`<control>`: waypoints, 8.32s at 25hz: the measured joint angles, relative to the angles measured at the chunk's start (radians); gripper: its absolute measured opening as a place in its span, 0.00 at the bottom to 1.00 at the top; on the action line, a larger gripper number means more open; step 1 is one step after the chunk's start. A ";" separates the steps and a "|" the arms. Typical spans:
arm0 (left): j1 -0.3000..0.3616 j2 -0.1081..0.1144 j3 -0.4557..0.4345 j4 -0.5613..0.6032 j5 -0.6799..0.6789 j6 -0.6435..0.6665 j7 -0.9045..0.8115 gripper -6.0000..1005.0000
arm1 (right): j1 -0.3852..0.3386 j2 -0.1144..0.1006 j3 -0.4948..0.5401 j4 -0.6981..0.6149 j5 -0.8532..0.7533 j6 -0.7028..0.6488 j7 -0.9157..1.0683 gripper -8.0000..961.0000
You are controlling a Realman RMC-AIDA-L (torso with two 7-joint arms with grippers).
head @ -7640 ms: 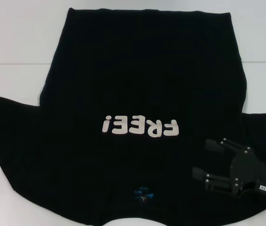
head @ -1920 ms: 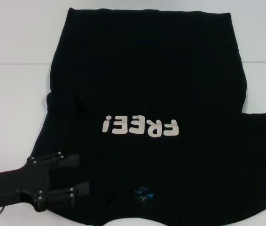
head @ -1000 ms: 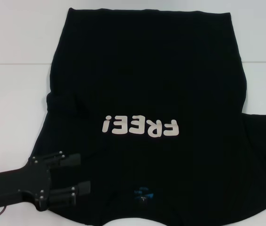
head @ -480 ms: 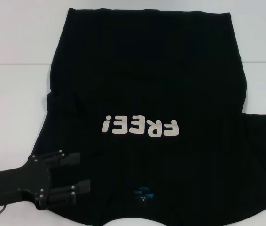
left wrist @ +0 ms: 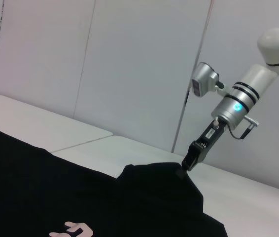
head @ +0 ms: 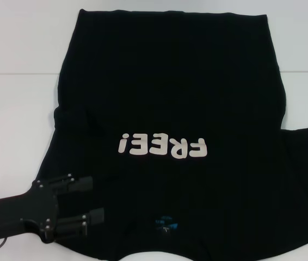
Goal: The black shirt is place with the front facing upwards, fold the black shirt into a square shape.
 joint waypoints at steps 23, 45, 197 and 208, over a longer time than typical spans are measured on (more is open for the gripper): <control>0.007 -0.001 -0.001 0.000 0.005 -0.010 -0.004 0.77 | 0.161 0.066 -0.088 -0.069 0.033 -0.052 -0.031 0.05; 0.008 -0.004 -0.064 -0.037 -0.001 -0.002 -0.065 0.76 | 0.078 0.054 -0.115 0.096 0.464 -0.077 -0.302 0.38; -0.223 0.139 0.007 0.065 0.560 -0.261 -1.451 0.76 | -0.202 0.171 -0.069 0.248 0.685 -0.160 -1.453 0.85; -0.213 0.125 0.059 0.123 0.571 -0.276 -1.451 0.41 | -0.202 0.171 -0.067 0.247 0.696 -0.160 -1.453 0.85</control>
